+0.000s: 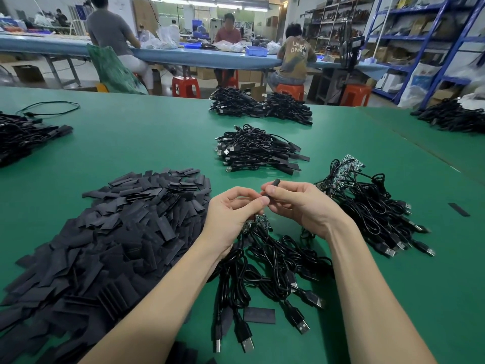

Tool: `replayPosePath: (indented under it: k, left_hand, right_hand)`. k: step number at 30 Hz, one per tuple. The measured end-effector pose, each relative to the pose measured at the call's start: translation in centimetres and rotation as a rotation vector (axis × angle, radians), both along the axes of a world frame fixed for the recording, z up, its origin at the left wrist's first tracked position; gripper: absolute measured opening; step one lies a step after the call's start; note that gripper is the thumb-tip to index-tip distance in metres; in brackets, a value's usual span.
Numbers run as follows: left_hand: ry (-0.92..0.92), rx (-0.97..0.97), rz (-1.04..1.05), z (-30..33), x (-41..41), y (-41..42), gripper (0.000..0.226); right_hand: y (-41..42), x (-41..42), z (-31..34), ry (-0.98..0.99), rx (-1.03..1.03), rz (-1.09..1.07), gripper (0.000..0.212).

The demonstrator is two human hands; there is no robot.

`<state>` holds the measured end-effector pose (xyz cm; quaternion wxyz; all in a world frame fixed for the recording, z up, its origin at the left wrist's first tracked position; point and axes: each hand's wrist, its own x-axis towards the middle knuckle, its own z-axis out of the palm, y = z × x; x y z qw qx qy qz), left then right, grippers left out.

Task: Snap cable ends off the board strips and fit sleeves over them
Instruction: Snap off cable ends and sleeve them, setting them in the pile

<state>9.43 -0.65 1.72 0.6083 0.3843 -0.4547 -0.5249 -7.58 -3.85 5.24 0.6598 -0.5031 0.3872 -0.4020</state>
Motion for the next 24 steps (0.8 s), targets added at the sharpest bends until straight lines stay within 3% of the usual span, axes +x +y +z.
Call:
replayPosePath:
  k: [4,9,24]
  left_hand:
    - [0.028,0.011,-0.028,0.1,-0.1,0.0,0.011]
    - [0.07,0.049,0.0,0.1,-0.1,-0.1,0.012]
    - [0.055,0.087,-0.033,0.3,0.0,0.0,0.016]
  right_hand:
    - [0.2,0.7,0.1,-0.07,-0.091,-0.09,0.041]
    - [0.3,1.9,0.2,-0.078,-0.154,-0.208,0.019]
    - [0.4,1.6,0.5,-0.078,-0.132,-0.236,0.016]
